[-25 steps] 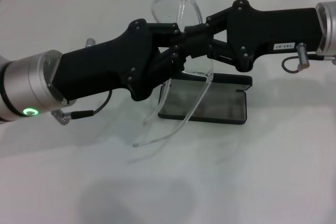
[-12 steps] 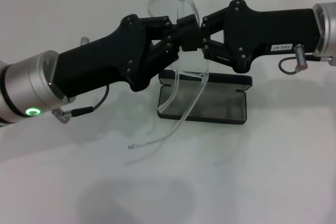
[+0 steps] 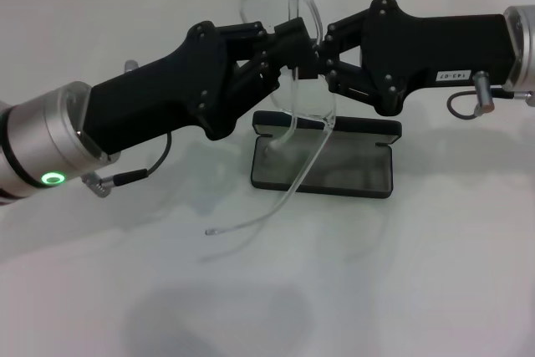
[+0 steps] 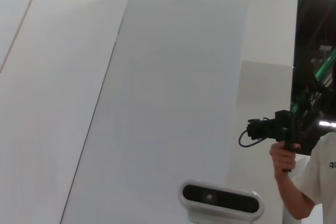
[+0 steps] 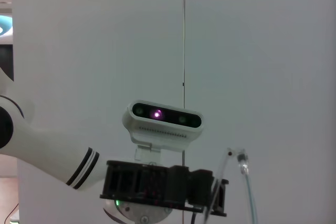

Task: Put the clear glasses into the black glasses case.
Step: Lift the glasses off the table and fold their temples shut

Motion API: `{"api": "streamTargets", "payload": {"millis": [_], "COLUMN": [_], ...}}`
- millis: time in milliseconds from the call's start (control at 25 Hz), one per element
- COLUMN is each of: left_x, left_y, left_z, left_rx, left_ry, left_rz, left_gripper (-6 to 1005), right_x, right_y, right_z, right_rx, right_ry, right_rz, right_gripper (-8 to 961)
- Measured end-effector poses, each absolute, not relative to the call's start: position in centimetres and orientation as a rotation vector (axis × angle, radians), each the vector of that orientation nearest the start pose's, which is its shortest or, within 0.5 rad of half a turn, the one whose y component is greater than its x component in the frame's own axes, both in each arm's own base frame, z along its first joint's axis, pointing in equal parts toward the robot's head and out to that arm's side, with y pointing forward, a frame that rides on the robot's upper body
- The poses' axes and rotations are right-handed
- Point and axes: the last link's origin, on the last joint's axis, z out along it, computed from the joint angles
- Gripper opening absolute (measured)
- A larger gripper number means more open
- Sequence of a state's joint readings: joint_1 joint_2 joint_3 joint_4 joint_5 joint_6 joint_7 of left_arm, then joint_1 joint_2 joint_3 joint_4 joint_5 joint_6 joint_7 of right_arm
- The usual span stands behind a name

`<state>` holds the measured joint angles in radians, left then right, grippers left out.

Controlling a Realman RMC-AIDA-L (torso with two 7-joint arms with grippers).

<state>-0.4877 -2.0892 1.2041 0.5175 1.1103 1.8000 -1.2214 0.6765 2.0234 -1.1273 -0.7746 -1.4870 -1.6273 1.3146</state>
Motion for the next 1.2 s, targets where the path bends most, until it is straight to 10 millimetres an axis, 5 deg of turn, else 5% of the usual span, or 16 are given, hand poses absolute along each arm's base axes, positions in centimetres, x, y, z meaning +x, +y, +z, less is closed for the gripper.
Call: {"api": "streamTargets", "payload": {"millis": [1200], "left_x": [-18.1], "left_y": [28.8], "left_z": [0.1], "left_rx": [-2.579], "left_ry": [-0.279], "left_rz": [-1.722], "left_gripper": [96], "right_x": [13.6], "right_y": [35.7], "right_z": [1.7], "right_rx": [-2.815], "right_ry": [-0.062], "right_rz": [1.128], "right_gripper": [86]}}
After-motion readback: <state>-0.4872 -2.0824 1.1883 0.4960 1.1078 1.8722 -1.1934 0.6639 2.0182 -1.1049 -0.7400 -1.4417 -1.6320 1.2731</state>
